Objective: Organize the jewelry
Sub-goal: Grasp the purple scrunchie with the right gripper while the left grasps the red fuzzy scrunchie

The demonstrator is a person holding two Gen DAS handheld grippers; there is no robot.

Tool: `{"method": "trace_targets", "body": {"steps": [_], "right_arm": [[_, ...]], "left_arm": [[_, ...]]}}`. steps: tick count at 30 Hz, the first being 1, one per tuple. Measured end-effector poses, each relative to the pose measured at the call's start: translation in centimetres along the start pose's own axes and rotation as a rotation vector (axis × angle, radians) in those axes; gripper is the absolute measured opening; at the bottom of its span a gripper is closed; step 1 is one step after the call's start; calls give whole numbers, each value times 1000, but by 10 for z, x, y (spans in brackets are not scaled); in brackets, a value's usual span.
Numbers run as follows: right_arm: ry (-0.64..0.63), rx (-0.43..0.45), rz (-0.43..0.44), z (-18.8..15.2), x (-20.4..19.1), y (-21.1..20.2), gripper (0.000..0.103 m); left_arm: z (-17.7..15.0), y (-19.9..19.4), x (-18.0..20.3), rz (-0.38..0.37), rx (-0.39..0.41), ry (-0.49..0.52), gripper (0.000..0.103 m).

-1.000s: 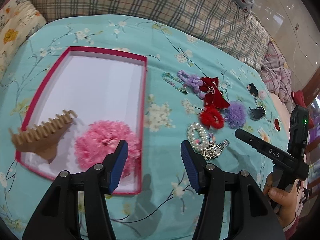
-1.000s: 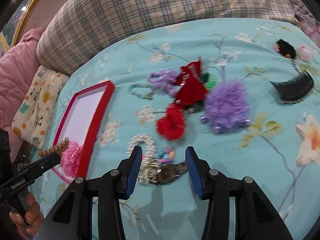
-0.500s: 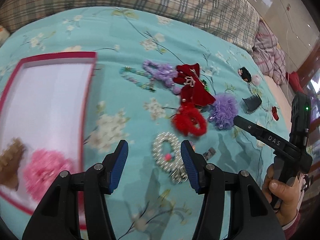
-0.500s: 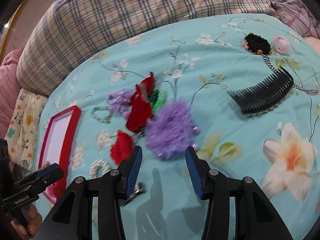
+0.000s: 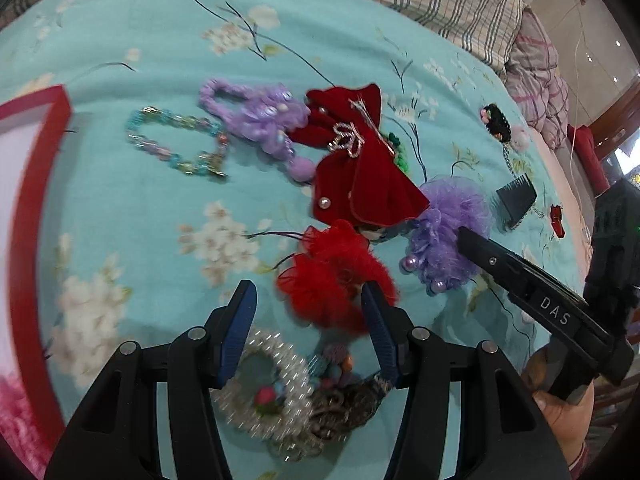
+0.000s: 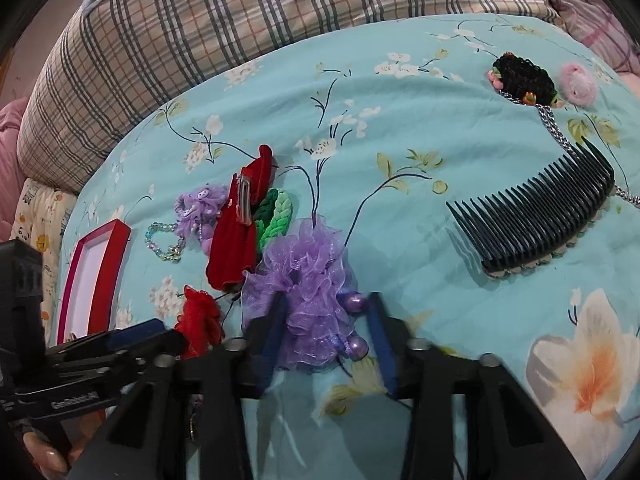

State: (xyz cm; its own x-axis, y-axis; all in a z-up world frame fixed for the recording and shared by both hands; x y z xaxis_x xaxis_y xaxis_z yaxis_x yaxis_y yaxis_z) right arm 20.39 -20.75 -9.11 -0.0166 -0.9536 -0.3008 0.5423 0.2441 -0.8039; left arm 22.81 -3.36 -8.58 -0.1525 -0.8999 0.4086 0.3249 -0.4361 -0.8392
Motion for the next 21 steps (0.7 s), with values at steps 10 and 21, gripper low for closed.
{"method": "trace_targets", "body": {"steps": [10, 21], "right_arm": [[25, 26, 16, 0, 6, -11, 12], [-7, 43, 43, -4, -18, -28, 12]], "left_arm": [[-1, 11, 7, 9, 5, 47, 21], [-7, -37, -2, 14, 95, 42, 20]]}}
Point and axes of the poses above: each gripper's, at about its wrist camera, not at the fingertips, and y roughly the way its jaws point, x to its right, z to its top, the point moved 1 cm from there along y, roughly the way its jaws point, and after that the axes turned 5 degrees about -z, right-handed, at the moved point
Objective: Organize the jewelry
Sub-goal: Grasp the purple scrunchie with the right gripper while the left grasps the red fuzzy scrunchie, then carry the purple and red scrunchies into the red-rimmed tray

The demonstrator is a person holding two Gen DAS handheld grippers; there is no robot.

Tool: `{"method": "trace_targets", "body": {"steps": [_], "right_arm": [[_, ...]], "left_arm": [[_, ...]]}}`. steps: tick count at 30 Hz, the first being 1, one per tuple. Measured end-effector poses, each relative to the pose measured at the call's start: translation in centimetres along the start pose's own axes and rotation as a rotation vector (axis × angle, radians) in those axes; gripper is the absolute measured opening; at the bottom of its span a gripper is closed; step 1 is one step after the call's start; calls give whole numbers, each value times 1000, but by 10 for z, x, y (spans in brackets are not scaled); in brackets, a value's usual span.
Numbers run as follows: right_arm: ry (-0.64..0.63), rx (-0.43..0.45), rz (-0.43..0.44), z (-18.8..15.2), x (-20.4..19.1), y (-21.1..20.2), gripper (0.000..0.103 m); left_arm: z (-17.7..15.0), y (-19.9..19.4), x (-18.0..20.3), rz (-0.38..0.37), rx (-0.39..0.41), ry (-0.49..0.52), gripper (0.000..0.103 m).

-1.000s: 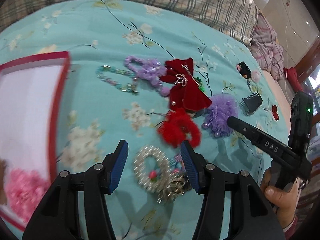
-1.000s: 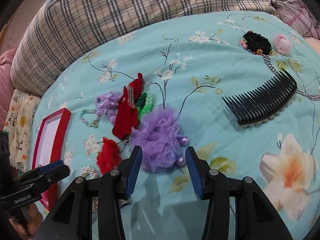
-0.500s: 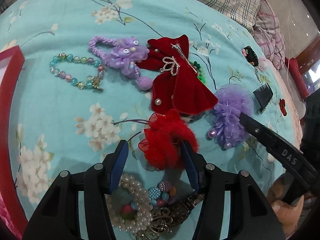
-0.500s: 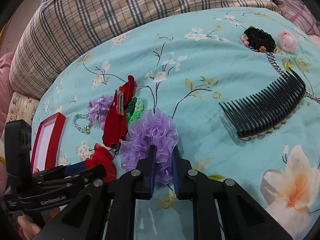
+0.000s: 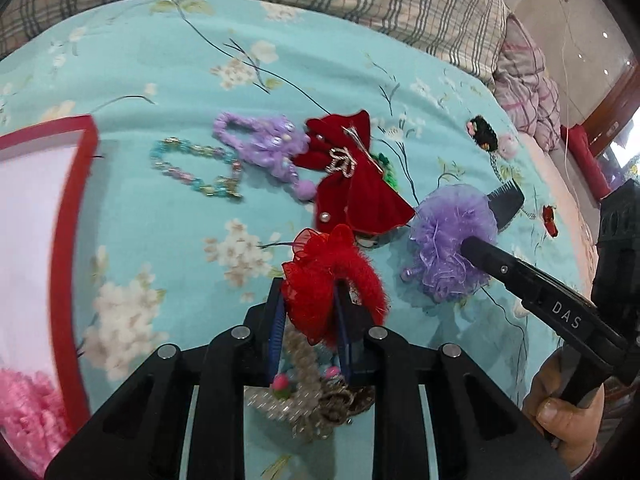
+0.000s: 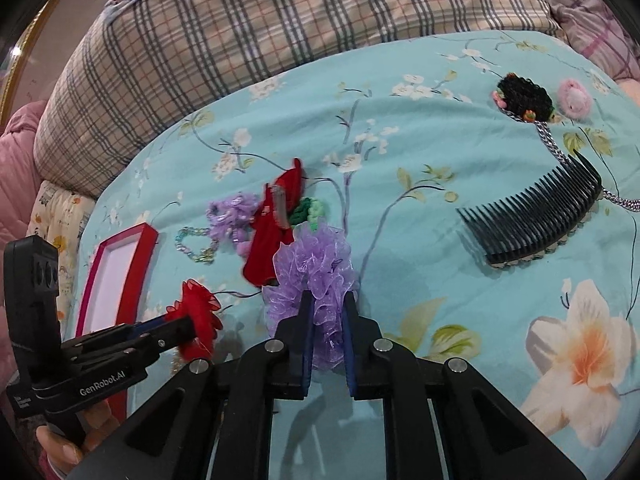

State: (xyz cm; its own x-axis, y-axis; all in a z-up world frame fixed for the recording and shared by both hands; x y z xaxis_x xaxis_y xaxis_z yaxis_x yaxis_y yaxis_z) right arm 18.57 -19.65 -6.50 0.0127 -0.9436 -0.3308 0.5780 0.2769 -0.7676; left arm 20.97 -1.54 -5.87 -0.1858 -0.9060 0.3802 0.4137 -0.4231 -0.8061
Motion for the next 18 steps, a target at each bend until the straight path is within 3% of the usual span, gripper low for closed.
{"method": "trace_targets", "body": {"steps": [8, 18], "right_arm": [[-45, 3, 31, -2, -33, -5, 12], [-116, -12, 114, -7, -98, 0, 12]], "left_arm": [[-8, -27, -15, 16, 45, -31, 20], [-19, -70, -69, 71, 113, -117, 20]]}}
Point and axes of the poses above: each gripper's, at about its wrist camera, not at the fingertips, and y roughly the way its jaws point, x to its right, z to its top, the point moved 1 cm from there along y, roughly the way its jaws point, and after that the axes turned 5 degrees about -z, right-handed, at the moved point
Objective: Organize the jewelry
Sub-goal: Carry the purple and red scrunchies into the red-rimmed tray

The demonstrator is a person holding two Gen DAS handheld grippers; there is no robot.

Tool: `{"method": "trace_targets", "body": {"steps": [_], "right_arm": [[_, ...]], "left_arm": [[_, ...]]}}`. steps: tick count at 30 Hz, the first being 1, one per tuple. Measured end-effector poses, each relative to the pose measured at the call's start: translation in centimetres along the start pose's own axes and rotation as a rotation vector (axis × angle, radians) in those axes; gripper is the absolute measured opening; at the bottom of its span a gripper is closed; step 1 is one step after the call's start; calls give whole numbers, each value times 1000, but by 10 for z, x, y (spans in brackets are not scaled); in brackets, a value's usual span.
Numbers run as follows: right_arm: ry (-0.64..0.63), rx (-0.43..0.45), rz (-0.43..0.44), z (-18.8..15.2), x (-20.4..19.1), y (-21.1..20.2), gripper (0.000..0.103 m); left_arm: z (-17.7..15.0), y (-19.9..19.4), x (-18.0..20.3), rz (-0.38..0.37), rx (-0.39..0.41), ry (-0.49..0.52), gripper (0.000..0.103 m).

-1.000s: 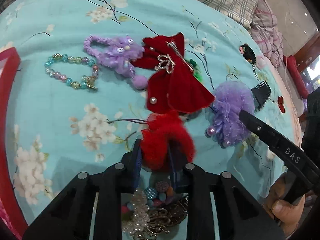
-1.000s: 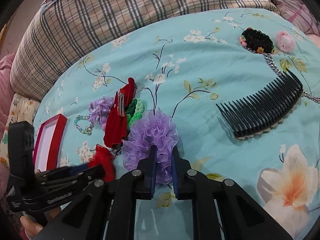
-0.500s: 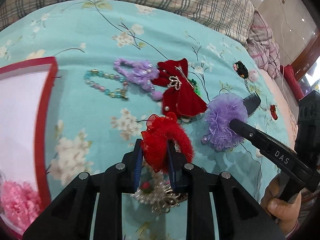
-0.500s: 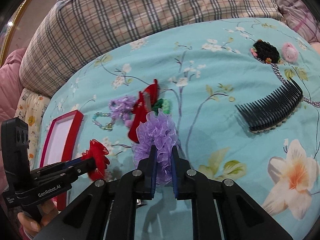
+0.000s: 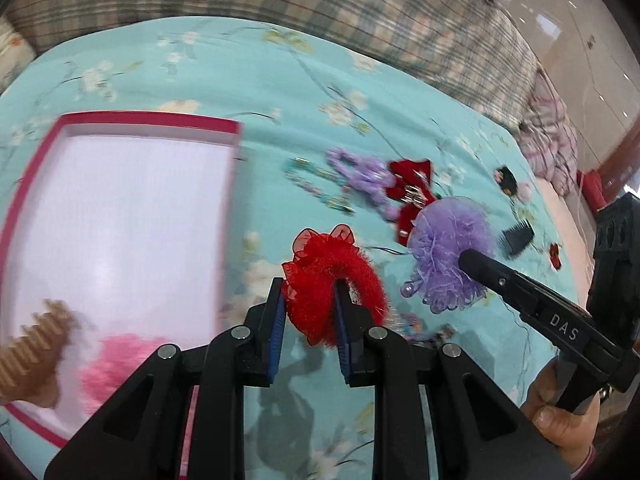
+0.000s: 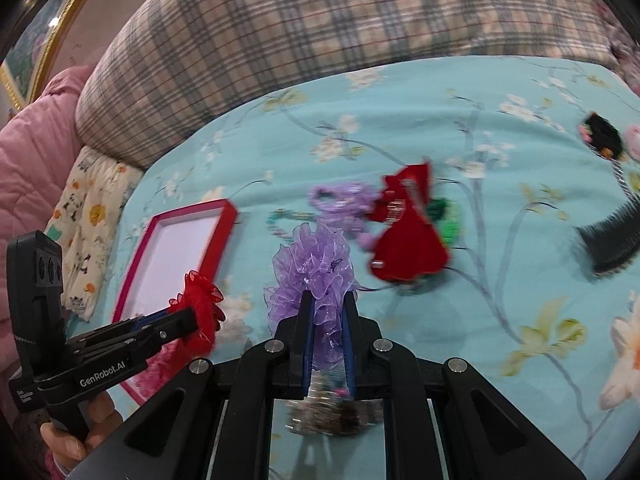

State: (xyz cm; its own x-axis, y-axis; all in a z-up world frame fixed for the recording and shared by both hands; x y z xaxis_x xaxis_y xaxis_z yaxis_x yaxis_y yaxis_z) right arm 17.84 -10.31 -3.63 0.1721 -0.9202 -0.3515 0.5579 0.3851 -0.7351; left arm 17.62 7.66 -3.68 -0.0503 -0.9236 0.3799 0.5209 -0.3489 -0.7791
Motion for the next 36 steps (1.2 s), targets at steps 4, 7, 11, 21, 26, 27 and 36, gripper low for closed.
{"method": "trace_targets", "body": {"steps": [4, 7, 11, 21, 26, 27, 36], "right_arm": [[-33, -8, 33, 3, -30, 9, 12], [-55, -17, 60, 4, -52, 17, 12], [-88, -31, 96, 4, -81, 27, 12], [-149, -79, 169, 4, -134, 56, 12], [-170, -104, 185, 4, -150, 71, 12], [-174, -111, 188, 4, -153, 75, 12], [-203, -180, 188, 0, -163, 101, 13]], "left_arm": [[1, -12, -30, 35, 23, -50, 20], [1, -20, -49, 68, 35, -75, 20], [2, -31, -74, 98, 55, -112, 20], [7, -42, -126, 175, 70, -212, 20], [9, -39, -142, 221, 67, -259, 20], [9, -38, -145, 228, 64, -270, 20], [8, -21, -161, 258, 26, -312, 20]]}}
Point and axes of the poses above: each gripper's, at about its wrist camera, not at the fingertips, and y roughly the way its jaws point, x to its right, z to its top, the point moved 1 cm from there along y, roughly the way its jaws point, and after that the axes turned 5 degrees about -z, right-handed, at the moved point
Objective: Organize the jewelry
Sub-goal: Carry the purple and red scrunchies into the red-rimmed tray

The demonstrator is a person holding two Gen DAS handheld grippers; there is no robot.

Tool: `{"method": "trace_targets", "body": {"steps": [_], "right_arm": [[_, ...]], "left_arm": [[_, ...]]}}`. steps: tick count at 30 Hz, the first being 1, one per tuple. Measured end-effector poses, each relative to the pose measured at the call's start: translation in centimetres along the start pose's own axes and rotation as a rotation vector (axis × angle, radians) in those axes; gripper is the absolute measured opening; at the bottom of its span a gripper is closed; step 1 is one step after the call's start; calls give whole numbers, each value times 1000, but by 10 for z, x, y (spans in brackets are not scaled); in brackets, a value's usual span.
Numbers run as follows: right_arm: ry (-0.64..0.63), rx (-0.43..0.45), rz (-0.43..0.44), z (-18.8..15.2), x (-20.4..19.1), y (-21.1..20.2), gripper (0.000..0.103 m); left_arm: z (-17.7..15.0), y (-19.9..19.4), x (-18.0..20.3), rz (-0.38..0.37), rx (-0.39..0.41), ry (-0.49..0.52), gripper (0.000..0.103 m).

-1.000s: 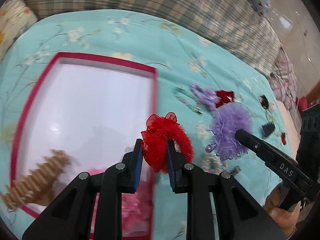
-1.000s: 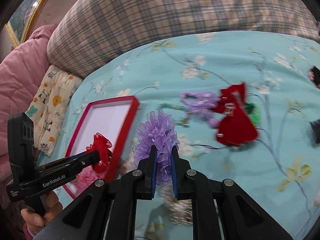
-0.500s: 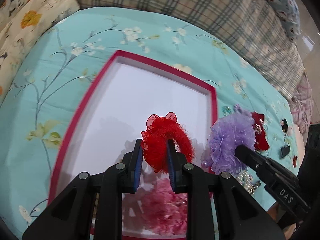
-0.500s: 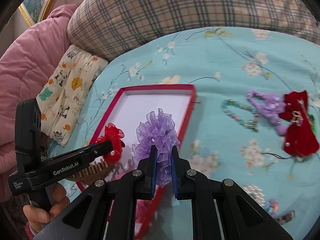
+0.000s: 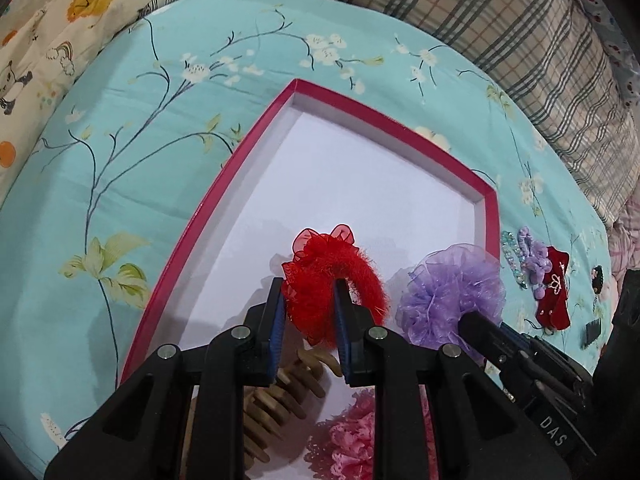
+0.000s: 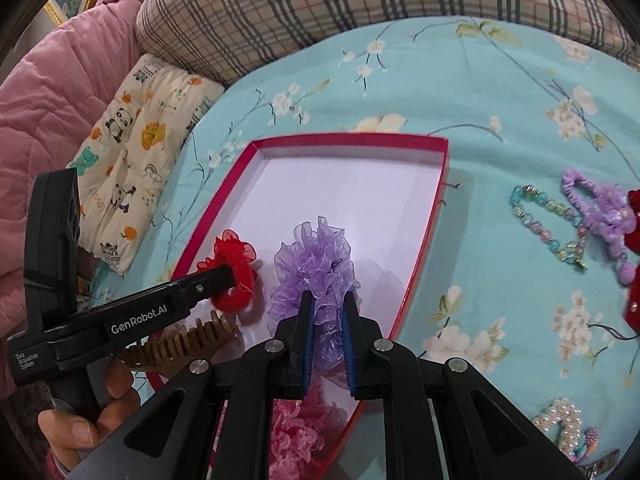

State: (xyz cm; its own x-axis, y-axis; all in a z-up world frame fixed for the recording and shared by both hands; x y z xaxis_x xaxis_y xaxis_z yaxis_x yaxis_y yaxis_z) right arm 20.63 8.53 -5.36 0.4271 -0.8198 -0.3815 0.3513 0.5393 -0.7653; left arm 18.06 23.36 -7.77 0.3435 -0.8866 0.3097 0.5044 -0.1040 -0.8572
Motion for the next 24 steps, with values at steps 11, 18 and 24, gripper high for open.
{"method": "trace_targets", "body": {"steps": [11, 18, 24], "right_arm": [[-9, -20, 2, -1, 0, 6, 26], [-8, -5, -3, 1, 2, 0, 31], [-4, 21, -11, 0, 6, -14, 31]], "left_arm": [[-1, 4, -5, 15, -24, -10, 21], [1, 6, 3, 27, -24, 3, 21], [0, 7, 4, 33, -33, -2, 34]]}}
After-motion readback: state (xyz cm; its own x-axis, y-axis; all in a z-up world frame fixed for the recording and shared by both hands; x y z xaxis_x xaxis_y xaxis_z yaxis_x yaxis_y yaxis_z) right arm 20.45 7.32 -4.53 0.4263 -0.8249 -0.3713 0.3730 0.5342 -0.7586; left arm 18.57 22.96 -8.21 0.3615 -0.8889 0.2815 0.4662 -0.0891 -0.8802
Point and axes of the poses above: each gripper's, at about its wrist camera, not at the fingertips, and y roughly the way its jaws point, x to its right, z to its top, the point moved 1 cm from there along y, roughly the way its jaws point, and after that the axes turned 5 degrees about -z, right-handed, at the moved point
